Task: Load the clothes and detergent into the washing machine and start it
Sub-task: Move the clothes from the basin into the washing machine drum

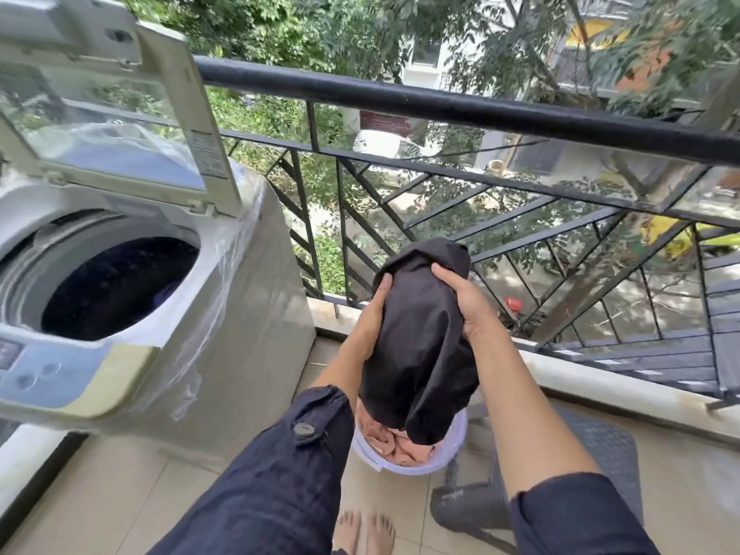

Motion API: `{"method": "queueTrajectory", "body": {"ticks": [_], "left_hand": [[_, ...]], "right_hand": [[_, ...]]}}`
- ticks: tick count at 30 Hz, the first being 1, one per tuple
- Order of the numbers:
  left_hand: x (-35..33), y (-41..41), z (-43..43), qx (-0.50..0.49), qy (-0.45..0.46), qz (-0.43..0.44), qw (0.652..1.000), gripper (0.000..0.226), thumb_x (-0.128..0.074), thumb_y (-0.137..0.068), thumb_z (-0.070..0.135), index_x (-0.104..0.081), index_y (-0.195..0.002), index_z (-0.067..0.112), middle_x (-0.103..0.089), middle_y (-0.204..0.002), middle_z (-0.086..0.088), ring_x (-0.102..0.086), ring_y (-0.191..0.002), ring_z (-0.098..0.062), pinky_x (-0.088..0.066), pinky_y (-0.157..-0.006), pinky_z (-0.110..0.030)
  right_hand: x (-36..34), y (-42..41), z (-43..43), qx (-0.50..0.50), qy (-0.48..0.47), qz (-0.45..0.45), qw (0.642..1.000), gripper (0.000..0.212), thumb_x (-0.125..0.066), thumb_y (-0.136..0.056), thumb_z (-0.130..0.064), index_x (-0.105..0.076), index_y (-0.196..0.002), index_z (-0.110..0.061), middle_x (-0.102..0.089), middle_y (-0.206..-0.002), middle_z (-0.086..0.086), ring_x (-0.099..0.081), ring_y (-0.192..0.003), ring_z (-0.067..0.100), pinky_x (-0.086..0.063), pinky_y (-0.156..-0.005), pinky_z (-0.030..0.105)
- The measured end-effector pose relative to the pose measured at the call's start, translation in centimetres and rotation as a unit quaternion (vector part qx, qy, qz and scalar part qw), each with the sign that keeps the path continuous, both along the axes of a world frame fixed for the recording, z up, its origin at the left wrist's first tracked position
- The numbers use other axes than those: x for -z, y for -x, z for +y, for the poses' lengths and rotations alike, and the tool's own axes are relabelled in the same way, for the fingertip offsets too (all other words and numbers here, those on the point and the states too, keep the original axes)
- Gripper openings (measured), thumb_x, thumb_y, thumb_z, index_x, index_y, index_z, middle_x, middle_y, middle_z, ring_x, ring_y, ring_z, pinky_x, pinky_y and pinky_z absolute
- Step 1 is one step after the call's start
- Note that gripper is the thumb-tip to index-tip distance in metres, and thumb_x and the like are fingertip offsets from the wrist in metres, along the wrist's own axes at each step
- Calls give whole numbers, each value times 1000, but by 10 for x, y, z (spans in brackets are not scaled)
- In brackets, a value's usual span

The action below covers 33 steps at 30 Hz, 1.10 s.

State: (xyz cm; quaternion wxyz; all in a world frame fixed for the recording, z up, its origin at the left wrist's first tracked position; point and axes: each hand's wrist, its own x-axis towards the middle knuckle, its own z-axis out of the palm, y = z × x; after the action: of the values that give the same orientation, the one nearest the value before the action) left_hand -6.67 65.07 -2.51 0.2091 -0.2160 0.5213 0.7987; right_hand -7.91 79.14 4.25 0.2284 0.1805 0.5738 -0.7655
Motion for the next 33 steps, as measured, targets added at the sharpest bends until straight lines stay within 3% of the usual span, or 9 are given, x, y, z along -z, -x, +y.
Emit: {"method": "queueTrajectory", "body": {"ticks": [5, 11, 14, 17, 23, 26, 28, 30, 33], "left_hand": [[-29, -9, -30, -35, -53, 12, 998, 54, -46, -90, 59, -68, -103, 11, -74, -95, -11, -69, -84, -26, -54, -84, -35], [-48, -2, -89, -168, 29, 10, 985, 82, -72, -63, 66, -63, -120, 8, -66, -120, -15, -64, -108, -32, -48, -101, -45], [-43, 7, -127, -221, 86, 19, 971, 104, -66, -48, 78, -56, -128, 14, -61, -127, -10, -61, -115, -31, -48, -101, -46], [-38, 7, -164, -260, 43, 16, 965, 105, -76, -43, 65, -55, -130, 9, -63, -124, -12, -63, -111, -31, -47, -102, -49], [-81, -14, -229, -350, -11, 32, 936, 71, -70, -65, 49, -62, -119, 3, -67, -116, -17, -65, -105, -33, -48, -100, -49], [-89, -18, -274, -381, -29, 44, 923, 76, -74, -57, 53, -65, -117, 6, -69, -115, -14, -65, -106, -31, -47, -100, -47], [-103, -25, -301, -389, -47, 42, 919, 80, -70, -56, 58, -64, -118, 9, -67, -118, -15, -63, -107, -32, -48, -99, -46], [-129, -36, -322, -395, -55, 62, 915, 57, -56, -79, 56, -65, -112, 10, -67, -114, -16, -62, -98, -30, -50, -89, -38], [-146, -35, -364, -411, -90, 91, 902, 42, -36, -97, 46, -65, -99, 15, -66, -97, -11, -56, -78, -26, -46, -69, -30]], "right_hand": [[-13, 0, -35, -34, 58, 1, 998, 29, -53, -93, -31, -65, -95, -4, -74, -72, 9, -65, -76, 26, -53, -70, 33], [-29, 10, -96, -56, 66, -10, 996, 37, -54, -92, -38, -62, -102, -4, -73, -69, 10, -64, -76, 26, -50, -62, 31], [-36, 11, -131, -56, 48, 11, 997, 34, -60, -89, -36, -64, -102, -5, -73, -75, 9, -66, -71, 24, -52, -58, 27], [-39, 9, -168, -77, 57, 8, 995, 30, -64, -86, -36, -68, -96, -8, -75, -82, 9, -70, -66, 22, -55, -56, 25], [-39, 11, -244, -104, 18, 25, 994, 67, -80, -60, -51, -68, -111, -10, -72, -108, 12, -70, -97, 29, -55, -89, 42], [-35, 23, -281, -142, 3, 58, 988, 87, -83, -39, -64, -70, -109, -13, -74, -105, 7, -70, -97, 26, -53, -93, 41], [-53, 10, -303, -185, -5, 88, 979, 69, -75, -60, -63, -70, -107, -14, -75, -100, 3, -68, -99, 25, -54, -90, 34], [-61, -1, -318, -256, 2, 86, 963, 41, -59, -85, -53, -69, -99, -16, -76, -86, -2, -70, -88, 22, -57, -76, 26], [-44, -4, -336, -385, 7, 4, 923, 42, -62, -80, -54, -76, -84, -15, -76, -81, 5, -71, -77, 22, -57, -81, 34]]}}
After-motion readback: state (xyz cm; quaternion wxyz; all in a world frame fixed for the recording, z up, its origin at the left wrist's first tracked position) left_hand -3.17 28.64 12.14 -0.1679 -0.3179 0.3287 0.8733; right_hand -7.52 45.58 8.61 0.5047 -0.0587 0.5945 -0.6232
